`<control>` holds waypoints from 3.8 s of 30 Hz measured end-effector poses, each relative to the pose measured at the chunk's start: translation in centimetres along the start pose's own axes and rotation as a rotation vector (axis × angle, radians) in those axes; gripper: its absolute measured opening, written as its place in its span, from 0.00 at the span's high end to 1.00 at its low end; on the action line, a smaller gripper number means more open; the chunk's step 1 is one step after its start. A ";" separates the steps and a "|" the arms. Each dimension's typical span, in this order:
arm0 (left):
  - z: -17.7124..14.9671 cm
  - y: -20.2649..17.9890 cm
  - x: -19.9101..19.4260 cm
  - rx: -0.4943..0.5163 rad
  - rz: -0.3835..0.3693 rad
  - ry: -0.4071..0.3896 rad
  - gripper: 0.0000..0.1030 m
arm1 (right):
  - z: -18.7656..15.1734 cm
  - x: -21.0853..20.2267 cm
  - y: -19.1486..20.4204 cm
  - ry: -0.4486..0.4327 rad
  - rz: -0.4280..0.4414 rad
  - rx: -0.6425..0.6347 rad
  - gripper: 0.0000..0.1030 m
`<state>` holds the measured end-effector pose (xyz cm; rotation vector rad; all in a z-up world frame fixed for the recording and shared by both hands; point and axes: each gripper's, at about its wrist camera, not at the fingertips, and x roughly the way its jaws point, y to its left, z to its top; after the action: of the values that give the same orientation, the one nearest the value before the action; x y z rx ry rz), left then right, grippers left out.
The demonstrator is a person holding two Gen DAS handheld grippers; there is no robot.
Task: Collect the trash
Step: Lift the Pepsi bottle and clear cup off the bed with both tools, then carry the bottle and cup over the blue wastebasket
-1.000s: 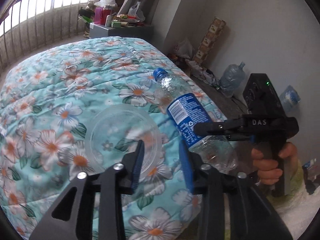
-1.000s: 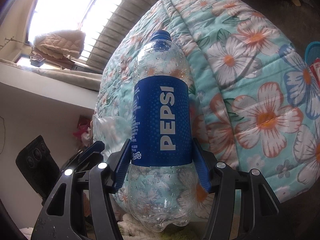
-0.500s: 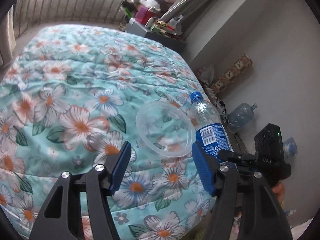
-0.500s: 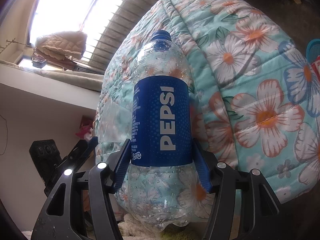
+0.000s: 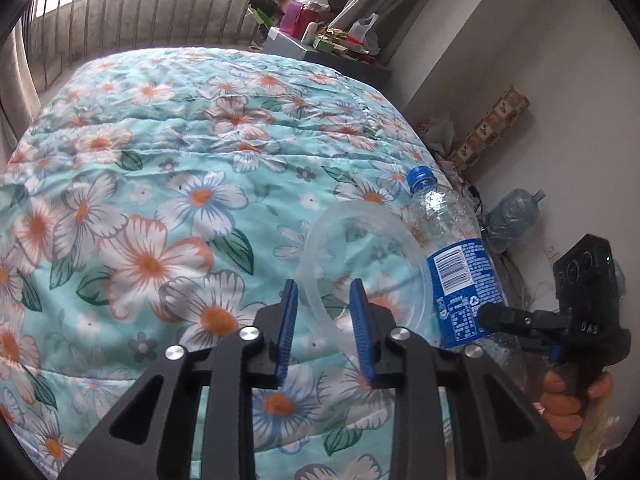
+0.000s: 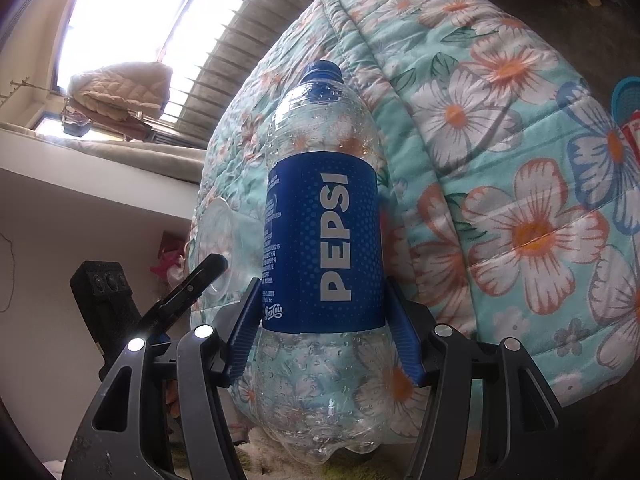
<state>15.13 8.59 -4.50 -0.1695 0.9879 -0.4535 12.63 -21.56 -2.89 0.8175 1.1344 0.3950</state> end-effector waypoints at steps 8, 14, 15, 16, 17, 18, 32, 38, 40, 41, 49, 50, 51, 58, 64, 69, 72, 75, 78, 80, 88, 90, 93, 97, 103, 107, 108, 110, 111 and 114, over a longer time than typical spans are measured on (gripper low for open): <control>-0.5 -1.1 -0.1 0.137 0.112 -0.028 0.93 | 0.4 0.9 1.7 0.001 -0.063 -0.050 0.38; -0.5 -1.8 0.1 0.188 0.147 -0.036 0.94 | 0.8 1.8 2.8 -0.014 -0.118 -0.082 0.36; -0.5 -1.9 0.1 0.194 0.152 -0.037 0.94 | 0.8 1.9 2.9 -0.017 -0.123 -0.087 0.36; -0.5 -2.0 0.2 0.197 0.155 -0.038 0.94 | 0.9 2.1 3.0 -0.018 -0.129 -0.092 0.36; -0.5 -2.1 0.2 0.202 0.158 -0.039 0.94 | 0.9 2.3 3.2 -0.017 -0.132 -0.094 0.37; -0.5 -2.1 0.2 0.206 0.160 -0.039 0.94 | 1.0 2.5 3.2 -0.017 -0.133 -0.093 0.37; -0.5 -2.1 0.4 0.215 0.169 -0.038 0.93 | 1.5 3.5 3.0 -0.017 -0.122 -0.082 0.45; -0.6 -2.4 0.2 0.226 0.170 -0.048 0.94 | 1.2 2.5 2.7 -0.036 -0.110 -0.082 0.46; -0.6 -2.4 0.0 0.228 0.166 -0.053 0.94 | 1.2 2.0 2.5 -0.045 -0.106 -0.079 0.46; -0.6 -2.5 -0.1 0.230 0.162 -0.056 0.94 | 1.1 1.7 2.4 -0.050 -0.102 -0.076 0.47; -0.3 -2.8 -0.9 0.240 0.134 -0.085 0.95 | 0.7 -0.5 1.7 -0.086 -0.087 -0.065 0.47; -0.3 -2.9 -1.1 0.243 0.132 -0.088 0.95 | 0.6 -0.7 1.6 -0.091 -0.086 -0.063 0.47; -0.3 -3.1 -1.2 0.245 0.131 -0.090 0.95 | 0.5 -0.9 1.5 -0.094 -0.085 -0.062 0.47; -0.1 -3.7 -2.0 0.249 0.117 -0.108 0.95 | 0.2 -1.9 1.0 -0.109 -0.081 -0.051 0.47; 0.0 -4.4 -2.6 0.268 0.106 -0.117 0.95 | -0.2 -2.7 1.0 -0.127 -0.064 -0.051 0.47; 0.1 -5.2 -3.1 0.277 0.101 -0.128 0.95 | -0.5 -3.6 0.5 -0.141 -0.049 -0.049 0.47; 0.2 -5.6 -3.3 0.283 0.103 -0.135 0.95 | -0.7 -4.1 0.3 -0.149 -0.037 -0.048 0.47; 0.3 -6.1 -3.6 0.290 0.103 -0.143 0.95 | -0.9 -4.5 0.2 -0.157 -0.025 -0.047 0.47; 0.4 -6.6 -3.9 0.297 0.103 -0.152 0.95 | -1.0 -5.1 -0.2 -0.165 -0.012 -0.046 0.47; 0.6 -7.0 -4.1 0.302 0.101 -0.156 0.95 | -1.2 -5.6 -0.5 -0.173 -0.003 -0.044 0.47; 1.2 -10.0 -4.1 0.345 0.067 -0.167 0.95 | -2.1 -8.7 -2.0 -0.234 0.027 -0.021 0.47; 1.4 -11.2 -3.9 0.365 0.049 -0.168 0.95 | -2.5 -9.6 -2.4 -0.255 0.030 -0.013 0.47; 1.6 -13.0 -3.7 0.396 0.025 -0.170 0.95 | -3.2 -11.3 -3.4 -0.295 0.037 0.006 0.47; 1.7 -16.2 -2.8 0.448 -0.014 -0.168 0.95 | -4.2 -13.4 -4.7 -0.339 0.039 0.033 0.47; 2.1 -20.7 -0.7 0.496 -0.090 -0.138 0.95 | -5.2 -16.0 -6.8 -0.394 0.037 0.073 0.47; 2.4 -23.7 1.3 0.522 -0.138 -0.106 0.95 | -5.5 -17.6 -8.4 -0.420 0.022 0.097 0.47; 2.5 -24.4 1.8 0.529 -0.148 -0.096 0.95 | -5.4 -18.0 -8.8 -0.424 0.018 0.104 0.47; 2.8 -26.0 3.1 0.538 -0.174 -0.075 0.95 | -5.0 -18.7 -9.5 -0.432 0.007 0.114 0.47; 2.9 -26.5 3.7 0.541 -0.183 -0.066 0.95 | -4.7 -19.2 -10.0 -0.439 -0.006 0.120 0.47; 3.6 -28.8 6.1 0.533 -0.219 -0.025 0.95 | -4.0 -20.8 -11.8 -0.455 -0.057 0.143 0.47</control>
<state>12.59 -20.08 2.62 0.1989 0.7968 -0.8959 -0.62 -41.49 0.91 0.9409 0.7630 0.0709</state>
